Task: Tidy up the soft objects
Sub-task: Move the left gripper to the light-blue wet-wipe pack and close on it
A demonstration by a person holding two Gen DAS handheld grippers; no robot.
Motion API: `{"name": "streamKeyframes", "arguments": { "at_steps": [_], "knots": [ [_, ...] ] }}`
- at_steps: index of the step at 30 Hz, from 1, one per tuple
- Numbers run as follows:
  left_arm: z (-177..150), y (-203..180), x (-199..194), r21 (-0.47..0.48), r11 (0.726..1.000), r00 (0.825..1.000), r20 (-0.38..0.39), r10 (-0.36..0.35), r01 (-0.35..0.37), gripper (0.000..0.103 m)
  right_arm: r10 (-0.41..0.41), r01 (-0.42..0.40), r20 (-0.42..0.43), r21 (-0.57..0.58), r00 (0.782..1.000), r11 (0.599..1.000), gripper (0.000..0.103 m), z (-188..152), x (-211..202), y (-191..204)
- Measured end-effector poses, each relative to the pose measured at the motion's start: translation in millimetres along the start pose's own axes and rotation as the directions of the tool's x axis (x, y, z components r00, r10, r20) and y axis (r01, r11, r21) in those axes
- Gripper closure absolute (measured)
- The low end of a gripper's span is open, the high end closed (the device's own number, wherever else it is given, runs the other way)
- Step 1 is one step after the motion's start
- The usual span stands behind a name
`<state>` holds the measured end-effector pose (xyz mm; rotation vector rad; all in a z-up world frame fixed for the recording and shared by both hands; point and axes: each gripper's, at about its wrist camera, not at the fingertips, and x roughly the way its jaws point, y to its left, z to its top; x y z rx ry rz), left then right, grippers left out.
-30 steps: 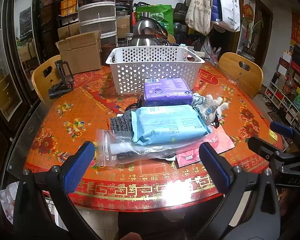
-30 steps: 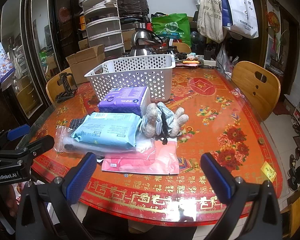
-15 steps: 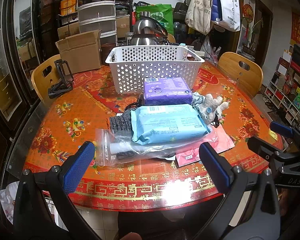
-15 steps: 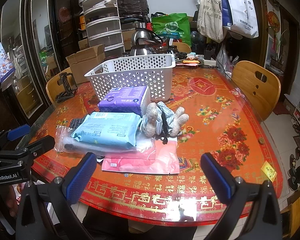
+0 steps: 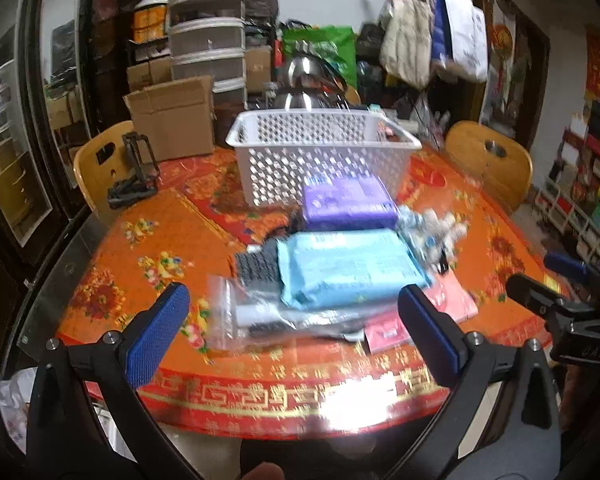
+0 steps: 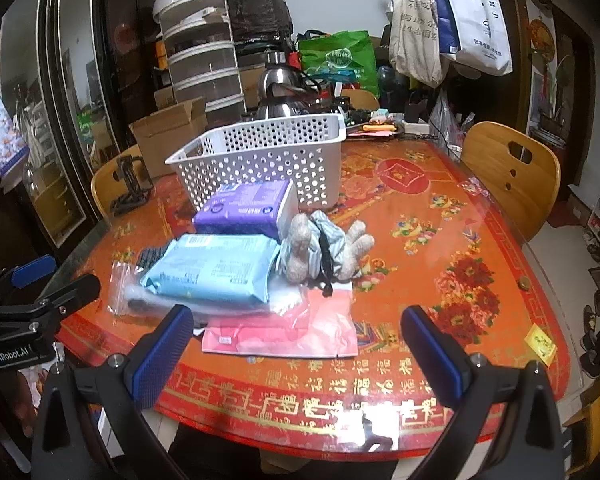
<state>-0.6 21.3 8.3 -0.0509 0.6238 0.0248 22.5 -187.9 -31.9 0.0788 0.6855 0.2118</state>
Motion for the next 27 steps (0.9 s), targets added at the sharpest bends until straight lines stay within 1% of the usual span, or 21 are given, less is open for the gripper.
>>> {"name": "streamKeyframes", "arguments": {
  "at_steps": [1,3,4,5,6,8,10,13,14,15,16,18,19,25,27],
  "knots": [
    [1.6,5.7,0.3,-0.013,1.0,1.0,0.018,0.001,-0.001,0.0,0.005,-0.005,0.016,0.001,1.0,1.0,0.0,1.9,1.3,-1.3],
    [6.6,17.5,6.4,-0.031,0.999,0.999,0.031,-0.014,0.015,0.0,-0.011,0.011,0.046,-0.007,0.999,1.0,0.0,3.1,4.5,-2.8],
    [8.4,21.4,11.0,-0.027,1.0,0.999,0.03,-0.015,0.016,0.0,-0.035,0.036,0.074,-0.007,0.997,0.999,0.0,3.8,7.4,-4.5],
    [9.6,25.6,21.6,-0.013,1.0,1.0,0.006,0.0,0.0,0.0,-0.043,0.044,0.091,-0.003,0.995,0.999,0.0,3.8,9.7,-5.7],
    [9.4,28.0,29.1,-0.007,1.0,1.0,-0.013,0.009,-0.009,0.0,-0.034,0.034,0.088,-0.001,0.996,0.999,0.0,3.3,14.3,-7.2],
    [6.5,34.9,44.0,-0.012,1.0,0.999,-0.04,0.009,-0.009,0.0,0.025,-0.026,0.026,0.026,0.999,0.999,0.0,3.2,29.7,-10.9],
    [1.0,40.4,57.5,-0.016,1.0,0.998,-0.062,-0.019,0.018,0.0,0.067,-0.068,0.023,0.035,0.997,0.997,0.0,0.4,38.3,-10.2],
    [-9.1,38.9,74.1,0.005,0.997,0.993,-0.091,-0.07,0.071,0.0,0.096,-0.096,-0.003,0.005,0.995,0.995,0.0,-4.2,56.0,-1.1],
    [-12.5,36.1,79.0,0.018,0.996,0.992,-0.099,-0.082,0.084,0.0,0.109,-0.109,-0.013,-0.002,0.994,0.994,0.004,-5.5,61.8,1.9],
    [-16.0,34.4,84.6,0.028,0.995,0.99,-0.108,-0.095,0.098,0.001,0.123,-0.123,-0.024,-0.008,0.992,0.992,0.01,-6.9,68.0,4.6],
    [-18.3,31.1,90.2,0.033,0.993,0.988,-0.115,-0.108,0.112,0.002,0.132,-0.133,-0.042,-0.011,0.99,0.991,0.013,-8.4,75.7,7.2],
    [-22.9,28.6,98.0,0.038,0.988,0.982,-0.125,-0.145,0.151,0.01,0.153,-0.155,-0.072,-0.012,0.986,0.988,0.02,-11.5,89.1,10.1],
    [-23.2,26.0,100.9,0.041,0.986,0.979,-0.128,-0.156,0.163,0.011,0.164,-0.166,-0.082,-0.013,0.983,0.986,0.021,-12.3,93.5,11.0],
    [-25.2,16.9,115.8,0.06,0.976,0.97,-0.136,-0.2,0.21,0.027,0.212,-0.215,-0.078,-0.031,0.974,0.976,0.026,-7.6,103.5,17.2],
    [-26.9,15.1,121.9,0.058,0.972,0.965,-0.148,-0.216,0.227,0.037,0.217,-0.221,-0.08,-0.038,0.973,0.975,0.031,-5.4,106.9,18.6]
  ]
}}
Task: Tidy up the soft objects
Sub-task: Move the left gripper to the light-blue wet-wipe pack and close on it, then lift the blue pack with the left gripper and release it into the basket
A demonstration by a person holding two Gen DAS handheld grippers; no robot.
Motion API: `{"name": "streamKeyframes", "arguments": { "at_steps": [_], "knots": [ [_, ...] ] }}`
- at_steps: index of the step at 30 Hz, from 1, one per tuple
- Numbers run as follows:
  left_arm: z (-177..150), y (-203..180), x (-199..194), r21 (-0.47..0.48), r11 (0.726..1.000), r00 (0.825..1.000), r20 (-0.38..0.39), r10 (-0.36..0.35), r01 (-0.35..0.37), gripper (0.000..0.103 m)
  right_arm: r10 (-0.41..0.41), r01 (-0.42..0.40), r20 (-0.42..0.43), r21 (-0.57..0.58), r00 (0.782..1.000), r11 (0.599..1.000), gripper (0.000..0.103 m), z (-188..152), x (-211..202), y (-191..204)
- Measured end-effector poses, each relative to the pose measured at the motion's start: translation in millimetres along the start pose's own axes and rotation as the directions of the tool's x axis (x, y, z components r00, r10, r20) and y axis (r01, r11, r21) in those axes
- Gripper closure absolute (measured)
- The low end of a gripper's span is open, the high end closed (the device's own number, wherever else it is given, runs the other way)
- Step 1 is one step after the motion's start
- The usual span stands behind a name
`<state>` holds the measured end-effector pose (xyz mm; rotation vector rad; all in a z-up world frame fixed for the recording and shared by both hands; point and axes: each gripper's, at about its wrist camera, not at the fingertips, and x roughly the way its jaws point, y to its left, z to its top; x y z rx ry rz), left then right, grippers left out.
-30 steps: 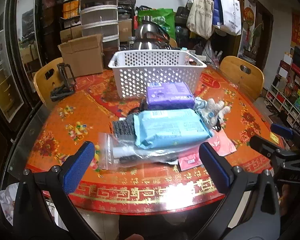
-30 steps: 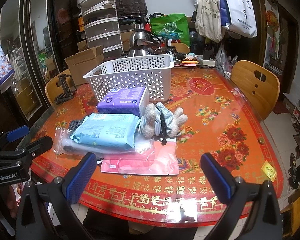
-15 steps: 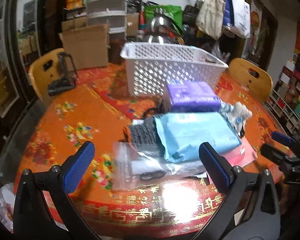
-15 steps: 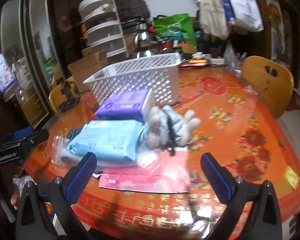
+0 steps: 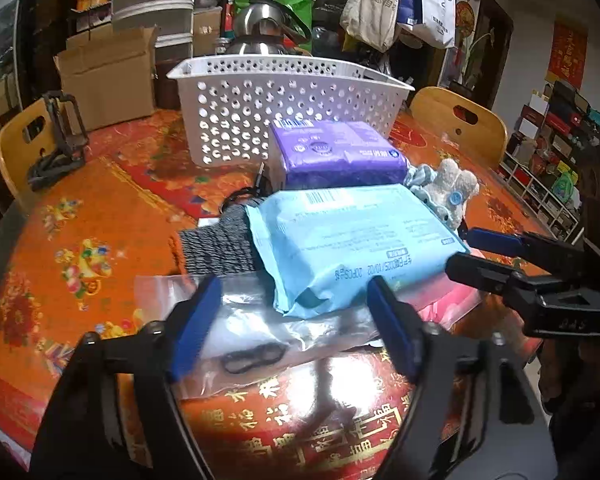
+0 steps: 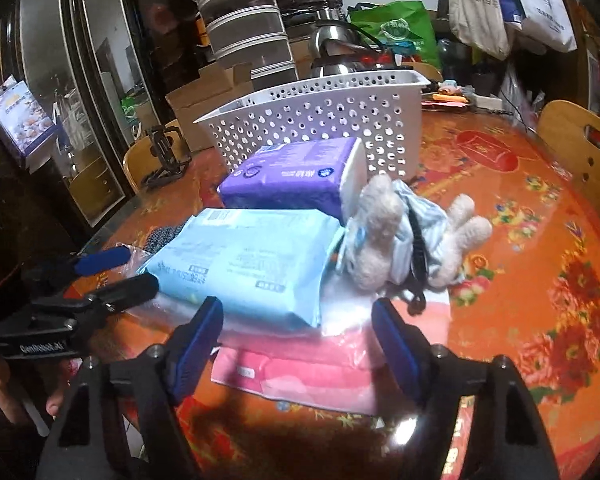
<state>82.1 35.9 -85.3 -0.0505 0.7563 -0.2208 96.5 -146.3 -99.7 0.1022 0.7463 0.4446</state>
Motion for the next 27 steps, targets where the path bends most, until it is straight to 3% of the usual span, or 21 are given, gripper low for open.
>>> {"name": "streamKeyframes", "arguments": {
  "at_steps": [7,11,16,23,27],
  "knots": [
    [-2.8,-1.8,9.4,0.007,0.999,0.999,-0.005,-0.048,0.048,0.041,0.025,-0.026,-0.026,-0.006,0.999,1.0,0.036,2.2,16.5,-1.3],
    [-4.0,-6.3,14.2,0.017,0.996,0.996,-0.019,-0.086,0.086,0.053,0.051,-0.052,-0.031,-0.016,0.998,0.999,0.056,4.0,19.0,0.7],
    [-5.8,-15.4,16.3,0.029,0.996,0.996,-0.02,-0.082,0.082,0.06,0.047,-0.049,-0.038,-0.049,0.998,0.998,0.061,3.9,20.9,7.3],
    [-6.6,-16.3,9.6,0.022,0.996,0.996,-0.005,-0.087,0.087,0.074,0.026,-0.027,-0.015,-0.077,1.0,0.997,0.079,1.3,17.8,12.1],
    [-6.3,-20.4,2.5,0.034,0.996,0.997,0.011,-0.082,0.082,0.078,0.019,-0.02,-0.003,-0.09,1.0,0.996,0.085,1.4,14.3,13.4]
  ]
}}
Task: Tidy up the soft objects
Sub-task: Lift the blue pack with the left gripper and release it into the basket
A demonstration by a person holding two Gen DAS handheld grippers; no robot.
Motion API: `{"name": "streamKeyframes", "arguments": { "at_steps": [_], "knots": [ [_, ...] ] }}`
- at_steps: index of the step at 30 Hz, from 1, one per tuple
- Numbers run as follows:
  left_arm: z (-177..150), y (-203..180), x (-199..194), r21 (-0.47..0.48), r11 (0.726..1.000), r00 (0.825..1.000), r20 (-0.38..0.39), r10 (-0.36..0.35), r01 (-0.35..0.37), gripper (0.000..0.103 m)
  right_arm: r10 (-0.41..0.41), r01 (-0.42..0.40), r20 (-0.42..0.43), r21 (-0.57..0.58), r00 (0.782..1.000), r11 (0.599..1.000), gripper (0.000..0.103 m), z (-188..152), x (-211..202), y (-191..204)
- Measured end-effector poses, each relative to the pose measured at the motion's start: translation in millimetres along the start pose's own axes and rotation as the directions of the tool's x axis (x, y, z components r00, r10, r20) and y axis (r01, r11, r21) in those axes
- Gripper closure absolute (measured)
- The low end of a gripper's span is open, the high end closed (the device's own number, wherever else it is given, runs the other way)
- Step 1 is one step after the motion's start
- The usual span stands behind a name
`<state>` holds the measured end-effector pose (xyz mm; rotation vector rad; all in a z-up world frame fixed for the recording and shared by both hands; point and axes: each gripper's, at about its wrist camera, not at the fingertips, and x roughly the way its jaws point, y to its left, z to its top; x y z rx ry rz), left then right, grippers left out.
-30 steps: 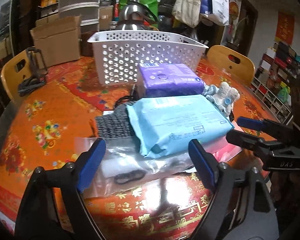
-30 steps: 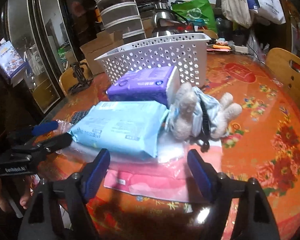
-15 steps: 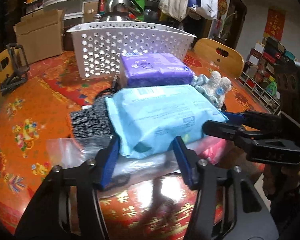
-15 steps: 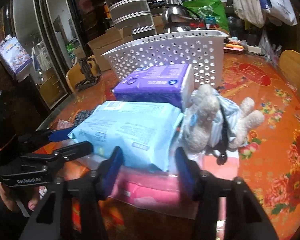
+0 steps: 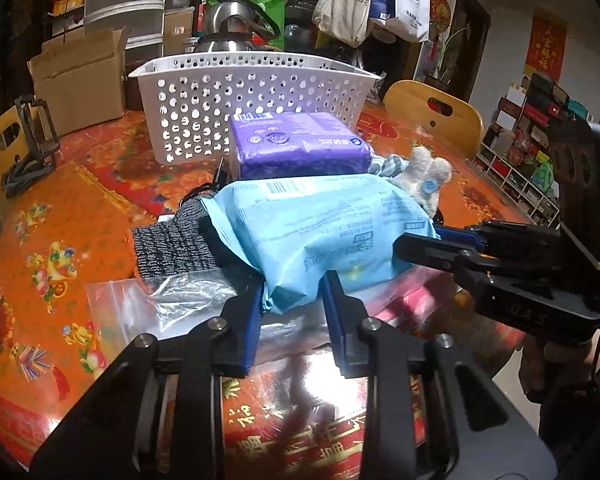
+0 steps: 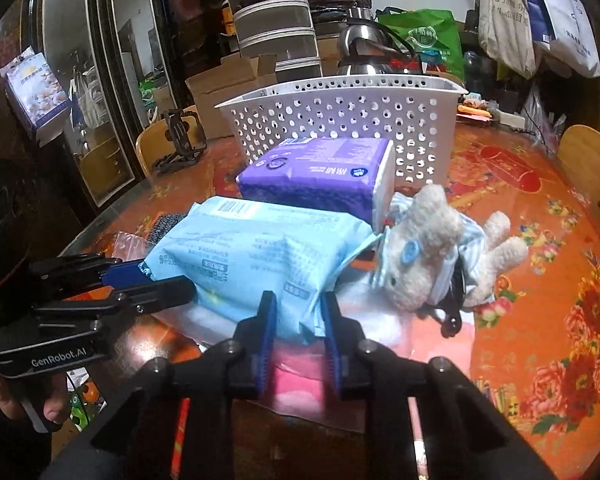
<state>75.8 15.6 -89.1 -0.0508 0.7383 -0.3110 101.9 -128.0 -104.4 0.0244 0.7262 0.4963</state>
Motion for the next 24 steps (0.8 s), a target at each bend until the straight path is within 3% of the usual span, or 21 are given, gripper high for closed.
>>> {"name": "streamKeyframes", "arguments": {
  "at_steps": [14,24],
  "knots": [
    [23.3,-6.4,-46.3,0.026,0.999,0.994,0.112,0.016,-0.019,0.079,-0.019,0.026,0.098,-0.069,0.995,0.997,0.088,16.8,-29.9,15.2],
    [93.0,-1.9,-70.2,0.048,0.998,0.979,0.205,0.025,-0.035,0.079,-0.028,0.053,0.178,-0.141,0.984,0.989,0.088,79.2,-48.3,20.5]
  ]
}}
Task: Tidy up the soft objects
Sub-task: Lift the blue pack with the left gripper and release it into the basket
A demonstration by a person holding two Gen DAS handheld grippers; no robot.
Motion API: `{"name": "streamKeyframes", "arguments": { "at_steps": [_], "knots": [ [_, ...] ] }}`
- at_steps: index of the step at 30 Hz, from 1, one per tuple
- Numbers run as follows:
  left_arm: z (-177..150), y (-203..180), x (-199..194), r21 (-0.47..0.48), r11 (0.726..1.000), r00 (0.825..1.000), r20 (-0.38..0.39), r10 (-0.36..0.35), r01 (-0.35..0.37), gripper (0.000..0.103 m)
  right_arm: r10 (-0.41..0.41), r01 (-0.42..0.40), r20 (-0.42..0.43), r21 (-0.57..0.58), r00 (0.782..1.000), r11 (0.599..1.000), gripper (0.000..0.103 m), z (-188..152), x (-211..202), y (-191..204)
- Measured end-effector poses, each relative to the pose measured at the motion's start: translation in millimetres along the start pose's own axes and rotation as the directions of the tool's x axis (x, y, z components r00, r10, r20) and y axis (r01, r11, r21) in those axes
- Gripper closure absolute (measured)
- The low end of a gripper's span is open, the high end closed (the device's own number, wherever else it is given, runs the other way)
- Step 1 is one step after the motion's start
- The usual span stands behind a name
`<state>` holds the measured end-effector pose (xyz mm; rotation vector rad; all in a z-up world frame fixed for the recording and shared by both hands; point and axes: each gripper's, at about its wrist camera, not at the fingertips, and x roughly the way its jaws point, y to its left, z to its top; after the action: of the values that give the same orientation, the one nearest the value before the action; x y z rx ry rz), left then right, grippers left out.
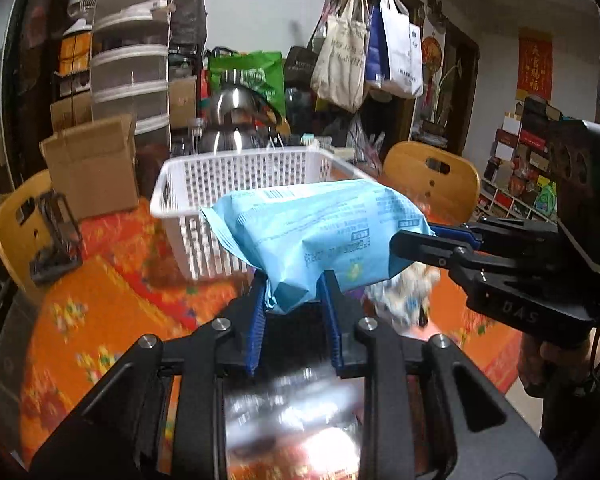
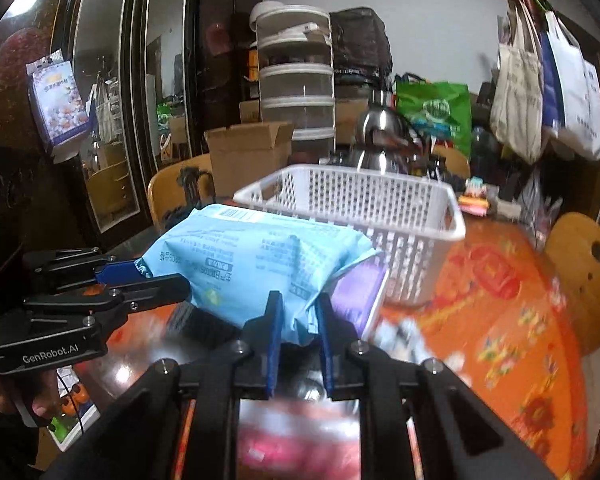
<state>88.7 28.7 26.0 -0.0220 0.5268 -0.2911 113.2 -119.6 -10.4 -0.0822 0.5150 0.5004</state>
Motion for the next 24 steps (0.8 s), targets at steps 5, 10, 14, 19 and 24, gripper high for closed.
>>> {"name": "streamKeyframes", "arguments": {
  "at_steps": [5,10,14,19,24],
  "knots": [
    [49.1,10.3,21.9,-0.001,1.0,1.0,0.016,-0.009,0.009,0.079,-0.01,0.01,0.016,-0.016,1.0,1.0,0.088,41.2,8.8,-14.1],
    [98.1,23.4,57.7,0.009,1.0,1.0,0.006,0.002,-0.002,0.079,-0.014,0.014,0.001,-0.009,1.0,1.0,0.088,84.8,33.4,-38.2],
    [136.9,38.6,102.5,0.002,1.0,1.0,-0.021,0.005,-0.005,0.079,-0.031,0.031,-0.019,-0.007,0.999,1.0,0.088,112.8,60.0,-56.2],
    [157.2,51.2,151.4,0.01,1.0,0.998,-0.062,0.008,-0.008,0.079,-0.065,0.065,-0.057,-0.008,0.996,0.998,0.089,134.5,98.6,-78.5],
    [163.4,66.0,200.2,-0.002,1.0,0.993,-0.114,0.018,-0.018,0.079,-0.063,0.064,-0.096,0.008,0.993,0.998,0.089,137.5,136.0,-99.7]
  ]
}}
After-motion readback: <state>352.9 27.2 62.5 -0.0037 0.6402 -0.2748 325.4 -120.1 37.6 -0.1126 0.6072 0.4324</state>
